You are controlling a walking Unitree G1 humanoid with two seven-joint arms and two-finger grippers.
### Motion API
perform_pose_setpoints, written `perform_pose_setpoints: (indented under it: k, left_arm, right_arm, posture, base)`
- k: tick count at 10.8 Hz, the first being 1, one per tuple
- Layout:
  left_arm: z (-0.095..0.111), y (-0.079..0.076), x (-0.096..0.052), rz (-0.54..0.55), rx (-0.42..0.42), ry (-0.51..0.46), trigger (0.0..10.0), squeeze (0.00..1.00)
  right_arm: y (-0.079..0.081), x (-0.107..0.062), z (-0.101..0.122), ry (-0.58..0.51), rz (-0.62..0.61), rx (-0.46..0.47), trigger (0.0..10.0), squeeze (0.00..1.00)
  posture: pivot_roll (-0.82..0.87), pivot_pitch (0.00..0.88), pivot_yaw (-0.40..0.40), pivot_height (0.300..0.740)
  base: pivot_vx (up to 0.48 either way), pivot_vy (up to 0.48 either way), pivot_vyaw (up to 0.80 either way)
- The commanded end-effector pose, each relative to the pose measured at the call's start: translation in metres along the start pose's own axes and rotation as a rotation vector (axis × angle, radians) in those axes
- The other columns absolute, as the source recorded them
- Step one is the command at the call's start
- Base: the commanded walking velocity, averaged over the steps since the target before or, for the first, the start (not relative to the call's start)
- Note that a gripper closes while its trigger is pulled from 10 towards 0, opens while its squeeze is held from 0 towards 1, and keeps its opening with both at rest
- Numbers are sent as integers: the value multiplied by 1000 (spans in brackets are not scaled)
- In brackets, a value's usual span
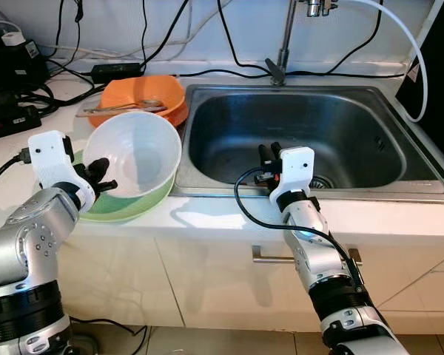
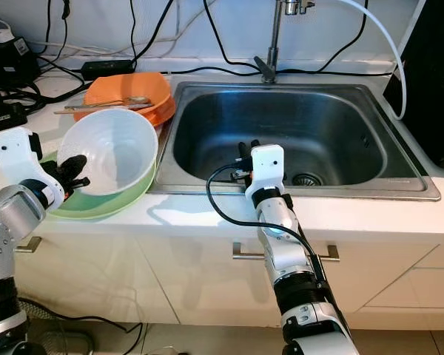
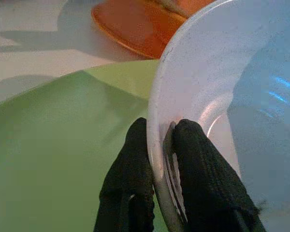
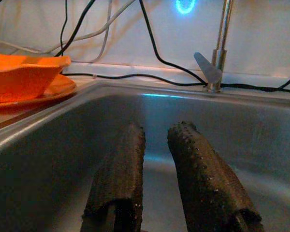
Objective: Kitchen organization
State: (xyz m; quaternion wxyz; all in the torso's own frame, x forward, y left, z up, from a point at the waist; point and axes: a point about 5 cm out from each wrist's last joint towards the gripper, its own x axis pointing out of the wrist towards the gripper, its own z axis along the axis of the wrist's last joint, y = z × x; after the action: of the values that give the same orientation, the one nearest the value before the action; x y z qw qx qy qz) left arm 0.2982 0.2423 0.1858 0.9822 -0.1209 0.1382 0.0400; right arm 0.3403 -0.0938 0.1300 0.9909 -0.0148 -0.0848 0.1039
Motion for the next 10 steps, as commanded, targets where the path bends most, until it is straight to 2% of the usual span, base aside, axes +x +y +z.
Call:
perform_pose_setpoints:
  k: [1, 5, 7, 9, 10]
  left_arm:
    - [-1, -2, 1, 6, 13, 7, 0, 0]
    - [0, -5, 1, 13, 38, -12, 0, 0]
    - [12, -11, 1, -19, 26, -114, 0, 0]
    - [29, -11, -1, -11, -28, -238, 0, 0]
    - [34, -14, -2, -32, -50, -278, 10000, 0]
  right_arm:
    - [1, 1, -5, 36, 7, 3, 10000, 0]
    - [0, 1, -5, 36, 4, 0, 10000, 0]
    - [-1, 2, -4, 37, 3, 0, 10000, 0]
    - [-2, 2, -4, 36, -1, -2, 10000, 0]
    - [-2, 2, -5, 37, -3, -3, 10000, 0]
  posture:
    - [158, 0, 39, 740]
    - [152, 0, 35, 740]
    - [153, 0, 33, 740]
    - [151, 0, 33, 740]
    - [151, 0, 33, 740]
  base:
    - [0, 0, 0]
    - [0, 0, 0]
    - [0, 0, 0]
    - [0, 0, 0]
    - [0, 0, 0]
